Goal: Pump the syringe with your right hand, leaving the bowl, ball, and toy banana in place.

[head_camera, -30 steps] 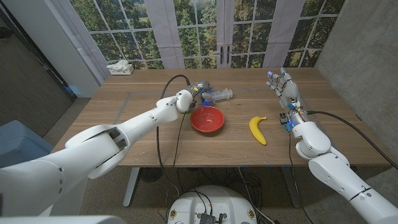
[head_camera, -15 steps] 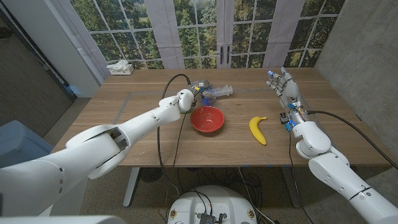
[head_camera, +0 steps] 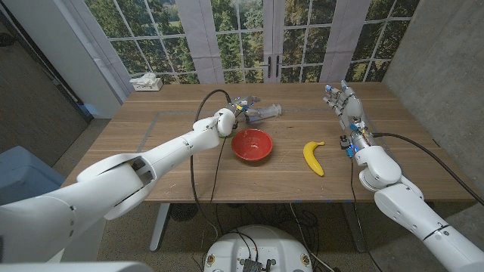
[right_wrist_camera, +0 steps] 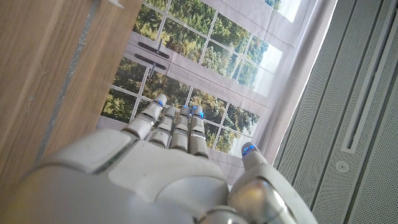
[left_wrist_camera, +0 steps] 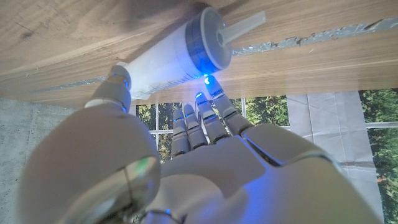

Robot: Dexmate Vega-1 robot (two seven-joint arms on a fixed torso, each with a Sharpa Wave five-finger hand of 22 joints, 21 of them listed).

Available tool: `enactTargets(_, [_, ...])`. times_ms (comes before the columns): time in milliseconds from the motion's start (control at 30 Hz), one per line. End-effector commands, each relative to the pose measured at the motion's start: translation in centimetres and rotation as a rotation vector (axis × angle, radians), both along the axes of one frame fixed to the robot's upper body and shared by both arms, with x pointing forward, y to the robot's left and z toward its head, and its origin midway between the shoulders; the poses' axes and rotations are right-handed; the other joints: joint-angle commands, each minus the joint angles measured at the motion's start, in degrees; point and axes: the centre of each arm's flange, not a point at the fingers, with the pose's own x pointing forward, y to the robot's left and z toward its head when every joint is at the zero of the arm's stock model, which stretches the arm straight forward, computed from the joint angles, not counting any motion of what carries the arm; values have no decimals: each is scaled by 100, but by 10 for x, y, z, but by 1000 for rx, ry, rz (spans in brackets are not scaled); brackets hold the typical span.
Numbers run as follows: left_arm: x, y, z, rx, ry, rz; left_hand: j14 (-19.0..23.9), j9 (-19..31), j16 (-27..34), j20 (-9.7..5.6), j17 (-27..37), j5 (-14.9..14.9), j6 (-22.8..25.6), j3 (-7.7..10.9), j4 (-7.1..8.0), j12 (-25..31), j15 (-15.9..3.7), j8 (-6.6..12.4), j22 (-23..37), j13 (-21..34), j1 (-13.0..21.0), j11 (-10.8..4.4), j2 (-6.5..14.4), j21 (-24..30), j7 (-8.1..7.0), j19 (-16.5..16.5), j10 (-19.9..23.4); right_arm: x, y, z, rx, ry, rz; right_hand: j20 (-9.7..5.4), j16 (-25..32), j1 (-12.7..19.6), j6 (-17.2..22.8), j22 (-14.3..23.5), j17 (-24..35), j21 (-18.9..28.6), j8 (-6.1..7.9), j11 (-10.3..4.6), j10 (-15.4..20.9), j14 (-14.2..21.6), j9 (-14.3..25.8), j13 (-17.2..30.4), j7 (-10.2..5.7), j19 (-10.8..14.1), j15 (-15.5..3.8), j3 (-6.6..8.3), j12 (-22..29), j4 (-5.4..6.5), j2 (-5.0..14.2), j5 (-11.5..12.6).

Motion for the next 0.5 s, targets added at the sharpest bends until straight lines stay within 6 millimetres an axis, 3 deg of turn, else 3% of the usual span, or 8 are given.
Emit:
enactTargets(33, [-7,7,5,-44,-26,-44,-445,0,-24,35,-29,-10,-538,-70,8,-6,54,-1,8,0,-175,13,71,-264,-56,-273,-525,4,3,4,-8,1,2,27,-8,9,10,17,18,-5,12,37,13,-3,21,17,40,9,44,-4,34,-22,265,0])
enactTargets(100, [-10,9,7,-67,-51,-70,-592,-4,-37,47,-32,-12,-657,-94,27,6,67,2,8,-4,-246,7,95,-337,-108,-350,-630,6,3,4,-9,4,1,27,-6,10,9,17,18,-6,11,38,11,3,21,18,38,10,50,-5,33,-23,264,0])
enactTargets(200, [-15,12,10,-109,-69,-101,-480,-8,48,5,-30,-24,-622,-128,64,65,-40,56,14,-8,-374,-28,131,-314,-107,-138,-599,8,4,5,-9,8,2,29,-9,11,5,17,19,-7,10,36,7,-2,21,18,38,12,52,-6,31,-25,263,0])
enactTargets(500, [-26,24,7,-200,-180,-213,-465,-15,100,17,3,-33,-633,-167,234,112,-120,87,22,-12,-735,-68,309,-371,-196,-43,-584,14,6,9,-14,7,10,31,-15,13,-44,17,19,-15,-9,43,8,-6,20,18,23,12,43,-11,31,-33,259,0])
